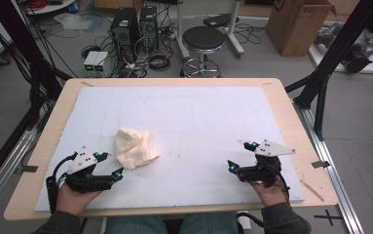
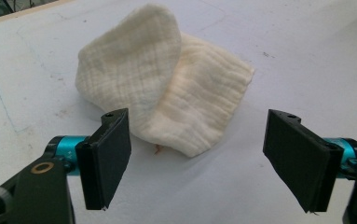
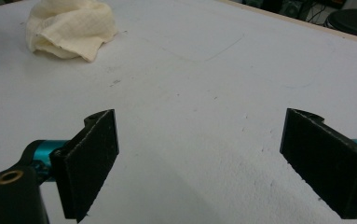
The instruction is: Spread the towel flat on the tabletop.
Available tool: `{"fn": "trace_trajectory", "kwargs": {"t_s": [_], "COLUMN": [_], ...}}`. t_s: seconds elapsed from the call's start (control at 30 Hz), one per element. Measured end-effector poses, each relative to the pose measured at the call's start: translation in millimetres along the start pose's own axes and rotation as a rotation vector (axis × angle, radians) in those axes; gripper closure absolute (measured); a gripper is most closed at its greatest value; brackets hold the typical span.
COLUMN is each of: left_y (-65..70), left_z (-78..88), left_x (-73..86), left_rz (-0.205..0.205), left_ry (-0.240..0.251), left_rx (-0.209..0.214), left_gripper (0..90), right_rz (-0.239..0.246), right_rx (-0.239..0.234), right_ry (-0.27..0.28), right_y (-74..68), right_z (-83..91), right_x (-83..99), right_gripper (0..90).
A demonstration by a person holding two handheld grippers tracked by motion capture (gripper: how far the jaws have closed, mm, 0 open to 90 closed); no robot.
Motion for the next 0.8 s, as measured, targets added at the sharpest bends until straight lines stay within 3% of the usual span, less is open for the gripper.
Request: {"fn": "trace_trajectory", "kwargs": {"t_s": [0.8], "left_y": [1.5], "left_z": [-0.6], "left_x": [1.1], "left_rz": [0.008], "left_ry": [-0.002], "left_rx": [0.007], "left_gripper": [24.2], "right_rz": [-0.007], "right_rx": [0.001], "right_ry": [0.012], "right_y": [1.1], "right_z": [1.9], "right_x": [-1.5], "right_gripper": [10.6]}}
Point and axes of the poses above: each handheld gripper's, and its own axes: z roughly backward along the jaws, x roughly out of its underside, y roughly to its right, the point moved 10 cm from there along -z, roughly forward along the jaws, and after that the axes turned 12 degrees about x, right-handed, at the moved point
